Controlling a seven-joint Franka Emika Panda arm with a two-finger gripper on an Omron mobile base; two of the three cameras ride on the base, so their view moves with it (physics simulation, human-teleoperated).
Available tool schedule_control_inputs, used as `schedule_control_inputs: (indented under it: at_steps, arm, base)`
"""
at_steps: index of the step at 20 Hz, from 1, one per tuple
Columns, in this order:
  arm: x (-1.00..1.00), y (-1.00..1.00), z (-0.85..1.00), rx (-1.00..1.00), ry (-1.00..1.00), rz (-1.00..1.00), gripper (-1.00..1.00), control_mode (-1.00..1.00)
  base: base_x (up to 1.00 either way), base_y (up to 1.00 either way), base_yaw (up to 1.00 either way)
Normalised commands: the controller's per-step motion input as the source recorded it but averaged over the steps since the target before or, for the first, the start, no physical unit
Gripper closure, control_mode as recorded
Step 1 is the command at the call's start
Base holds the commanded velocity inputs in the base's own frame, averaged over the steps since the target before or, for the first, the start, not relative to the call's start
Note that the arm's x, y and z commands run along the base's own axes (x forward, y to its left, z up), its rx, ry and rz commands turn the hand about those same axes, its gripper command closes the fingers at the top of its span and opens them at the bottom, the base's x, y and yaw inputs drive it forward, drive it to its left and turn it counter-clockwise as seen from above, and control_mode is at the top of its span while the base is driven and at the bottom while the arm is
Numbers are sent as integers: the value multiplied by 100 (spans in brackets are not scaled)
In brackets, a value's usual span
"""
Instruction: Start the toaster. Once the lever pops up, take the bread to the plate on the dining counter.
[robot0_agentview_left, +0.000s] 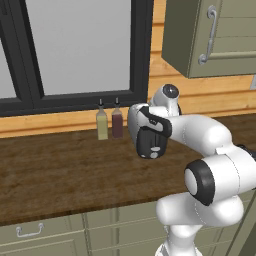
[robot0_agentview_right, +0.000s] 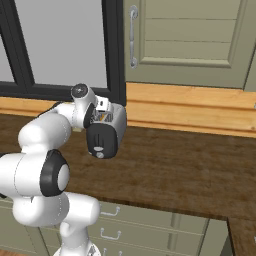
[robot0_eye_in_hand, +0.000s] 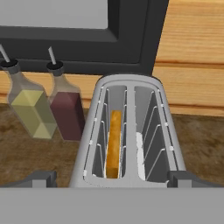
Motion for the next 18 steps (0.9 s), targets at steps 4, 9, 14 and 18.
schedule_control_inputs:
  at_steps: [4,9,14,18]
  arm:
    - [0,0,0,0,0,0,-100,-100]
    - [0,0,0,0,0,0,-100,-100]
    - [0,0,0,0,0,0,-100,-100]
    - [0,0,0,0,0,0,-100,-100]
  base:
    - [0,0,0]
    - [0,0,0]
    - [0,0,0]
    - [0,0,0]
